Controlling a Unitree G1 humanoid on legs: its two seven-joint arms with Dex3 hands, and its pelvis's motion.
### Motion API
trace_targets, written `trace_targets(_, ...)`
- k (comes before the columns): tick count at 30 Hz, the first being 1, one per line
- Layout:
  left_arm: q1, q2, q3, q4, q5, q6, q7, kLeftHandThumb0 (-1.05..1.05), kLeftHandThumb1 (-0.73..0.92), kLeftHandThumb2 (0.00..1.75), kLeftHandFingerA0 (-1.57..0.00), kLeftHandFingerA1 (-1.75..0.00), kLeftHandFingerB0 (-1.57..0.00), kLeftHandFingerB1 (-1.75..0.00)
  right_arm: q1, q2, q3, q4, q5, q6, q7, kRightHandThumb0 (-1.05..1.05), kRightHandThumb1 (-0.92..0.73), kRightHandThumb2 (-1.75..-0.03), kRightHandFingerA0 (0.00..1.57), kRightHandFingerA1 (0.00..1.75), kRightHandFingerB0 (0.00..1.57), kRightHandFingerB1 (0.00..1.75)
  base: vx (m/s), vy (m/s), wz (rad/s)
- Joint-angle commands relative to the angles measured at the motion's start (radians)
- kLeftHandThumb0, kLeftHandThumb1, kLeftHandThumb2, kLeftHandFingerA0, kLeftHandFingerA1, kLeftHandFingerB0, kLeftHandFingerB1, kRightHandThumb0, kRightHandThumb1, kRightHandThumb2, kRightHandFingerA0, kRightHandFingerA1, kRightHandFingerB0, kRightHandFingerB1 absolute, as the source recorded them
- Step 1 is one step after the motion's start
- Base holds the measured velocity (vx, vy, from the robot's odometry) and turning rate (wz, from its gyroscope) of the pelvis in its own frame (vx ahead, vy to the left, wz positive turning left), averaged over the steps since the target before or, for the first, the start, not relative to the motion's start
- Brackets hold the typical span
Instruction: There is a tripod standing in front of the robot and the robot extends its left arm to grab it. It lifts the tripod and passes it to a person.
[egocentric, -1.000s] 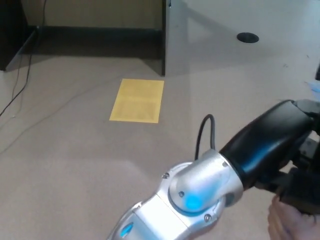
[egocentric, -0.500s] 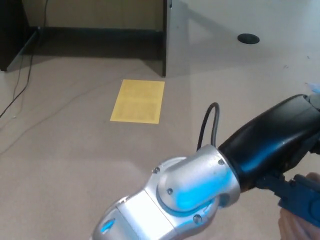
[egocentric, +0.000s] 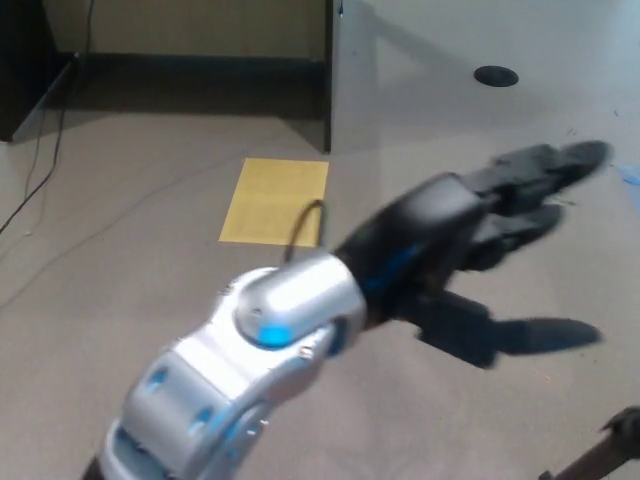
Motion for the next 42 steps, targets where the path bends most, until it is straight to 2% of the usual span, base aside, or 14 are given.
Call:
trace_targets(1, 0.078, 0.129, 0.124, -0.004, -0.005, -0.128, -0.079, -0.72, 0.44, 0.54, 0.00, 0.00, 0.00, 0.00, -0.023, -0.022, -0.002, 0.012, -0.006, 0.018, 0.003, -0.39, -0.70, -0.61, 0.63, 0.41, 0.44, 0.35, 0.00, 0.000, 0.00)
trace_targets(8, 0.304, 0.292, 0.264, -0.006, -0.010, -0.305, -0.188, -0.73, 0.43, 0.54, 0.00, 0.00, 0.00, 0.00, -0.017, -0.022, -0.008, 0.033, 0.003, 0.009, 0.002, -0.38, -0.70, -0.61, 0.63, 0.41, 0.43, 0.34, 0.00, 0.000, 0.00)
trace_targets(10, 0.419, 0.330, 0.318, 0.009, -0.012, -0.367, -0.218, -0.67, 0.41, 0.77, 0.00, -0.01, 0.00, 0.00, -0.011, -0.018, -0.007, 0.036, 0.001, 0.005, -0.005, -0.38, -0.70, -0.61, 0.63, 0.41, 0.43, 0.34, 0.00, 0.000, 0.00)
trace_targets(11, 0.466, 0.332, 0.341, 0.020, -0.018, -0.377, -0.219, -0.71, 0.40, 0.54, 0.00, -0.03, 0.00, 0.00, -0.005, -0.017, -0.004, 0.030, -0.001, 0.006, -0.008, -0.39, -0.70, -0.61, 0.62, 0.41, 0.43, 0.34, 0.00, 0.000, 0.00)
trace_targets(12, 0.525, 0.331, 0.364, 0.048, -0.017, -0.423, -0.227, -0.64, 0.40, 0.77, 0.00, -0.06, 0.00, 0.00, 0.003, -0.016, 0.002, 0.026, -0.009, 0.008, -0.019, -0.39, -0.70, -0.61, 0.63, 0.40, 0.44, 0.34, 0.00, 0.000, 0.00)
trace_targets(15, 0.658, 0.335, 0.399, 0.140, 0.032, -0.569, -0.225, -0.66, 0.43, 0.54, 0.00, -0.16, 0.00, 0.00, 0.024, -0.014, -0.003, 0.020, -0.006, -0.001, -0.036, -0.39, -0.69, -0.61, 0.63, 0.41, 0.44, 0.35, 0.00, 0.000, 0.00)
trace_targets(23, 0.864, 0.287, 0.467, 0.666, 0.171, -0.812, 0.009, -0.48, 0.33, 0.69, -0.04, -0.36, -0.04, -0.18, 0.068, -0.002, -0.027, 0.022, 0.003, -0.018, -0.139, -0.49, -0.57, -0.81, 0.51, 0.51, 0.25, 0.42, 0.00, 0.000, 0.00)
trace_targets(27, 0.918, 0.291, 0.431, 0.899, 0.245, -0.915, 0.139, -0.44, 0.32, 0.74, -0.03, -0.43, 0.00, -0.31, 0.143, -0.003, -0.051, -0.004, 0.030, -0.049, -0.149, -0.40, -0.71, -0.62, 0.49, 0.37, 0.26, 0.30, 0.00, 0.000, 0.00)
trace_targets(28, 0.939, 0.299, 0.420, 0.934, 0.263, -0.931, 0.163, -0.29, 0.38, 0.91, -0.02, -0.49, 0.00, -0.48, 0.170, 0.003, -0.056, -0.006, 0.036, -0.060, -0.157, -0.31, -0.50, -0.96, 0.46, 0.62, 0.11, 0.46, 0.00, 0.000, 0.00)
trace_targets(29, 0.954, 0.305, 0.414, 0.996, 0.268, -0.967, 0.176, -0.49, 0.48, 0.68, -0.09, -0.40, -0.05, -0.25, 0.200, 0.008, -0.059, -0.012, 0.041, -0.064, -0.159, -0.42, -0.70, -0.63, 0.51, 0.38, 0.24, 0.30, 0.00, 0.000, 0.00)
trace_targets(31, 0.953, 0.314, 0.399, 1.090, 0.282, -0.983, 0.216, -0.38, 0.33, 0.77, -0.01, -0.44, 0.00, -0.39, 0.233, 0.008, -0.052, -0.016, 0.030, -0.072, -0.171, -0.49, -0.59, -0.77, 0.30, 0.43, 0.17, 0.37, 0.00, 0.000, 0.00)
trace_targets(39, 0.885, 0.337, 0.352, 1.207, 0.296, -0.957, 0.209, -0.27, 0.43, 0.93, -0.02, -0.49, 0.00, -0.47, 0.233, -0.004, -0.076, -0.014, 0.034, -0.080, -0.164, -0.50, -0.59, -0.76, 0.30, 0.42, 0.14, 0.36, 0.00, 0.000, 0.00)
trace_targets(41, 0.884, 0.344, 0.331, 1.229, 0.318, -0.984, 0.220, -0.27, 0.42, 0.93, -0.02, -0.49, 0.00, -0.47, 0.234, -0.003, -0.080, -0.008, 0.037, -0.084, -0.156, -0.50, -0.59, -0.76, 0.37, 0.44, 0.14, 0.36, 0.00, 0.000, 0.00)
trace_targets(42, 0.880, 0.344, 0.328, 1.239, 0.319, -0.990, 0.222, -0.46, 0.47, 0.65, -0.15, -0.38, -0.11, -0.32, 0.234, -0.003, -0.079, -0.008, 0.034, -0.084, -0.157, -0.50, -0.59, -0.77, 0.37, 0.44, 0.13, 0.36, 0.00, 0.000, 0.00)
